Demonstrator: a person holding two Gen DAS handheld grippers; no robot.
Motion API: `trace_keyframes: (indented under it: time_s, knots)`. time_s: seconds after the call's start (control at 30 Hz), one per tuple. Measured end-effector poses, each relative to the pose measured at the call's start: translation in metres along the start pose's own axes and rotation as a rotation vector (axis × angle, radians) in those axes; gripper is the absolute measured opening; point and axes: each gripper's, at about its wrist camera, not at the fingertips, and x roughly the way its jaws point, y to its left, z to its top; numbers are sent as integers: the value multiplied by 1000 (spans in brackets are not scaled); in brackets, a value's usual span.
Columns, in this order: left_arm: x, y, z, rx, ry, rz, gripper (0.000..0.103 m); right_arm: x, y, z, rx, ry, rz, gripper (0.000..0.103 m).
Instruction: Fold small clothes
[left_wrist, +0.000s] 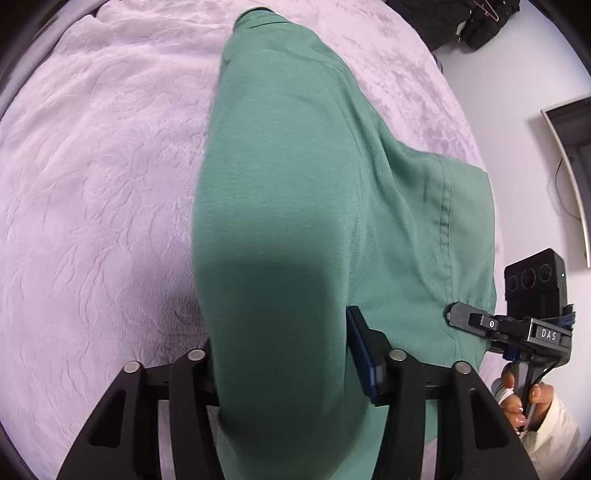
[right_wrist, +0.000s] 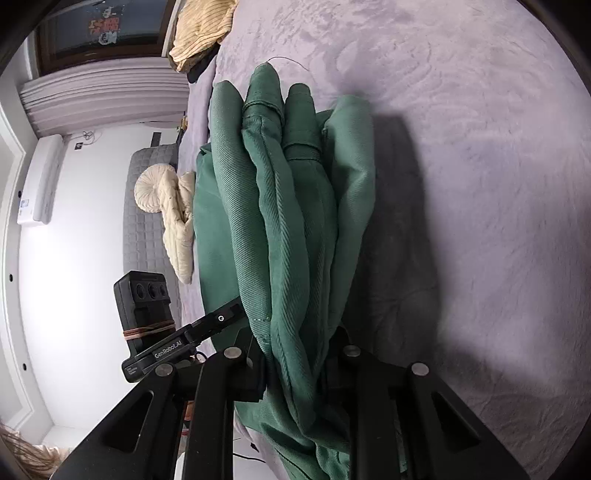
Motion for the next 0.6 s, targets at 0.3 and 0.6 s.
trace_keyframes:
  time_s: [0.3, 0.6]
  knots:
    - [-62, 5, -33, 29, -19, -46, 50, -4, 46, -41, 1, -3, 69, 22]
    - [-122, 64, -104, 51, 42, -24, 50, 45, 75, -141, 56, 15, 83, 22]
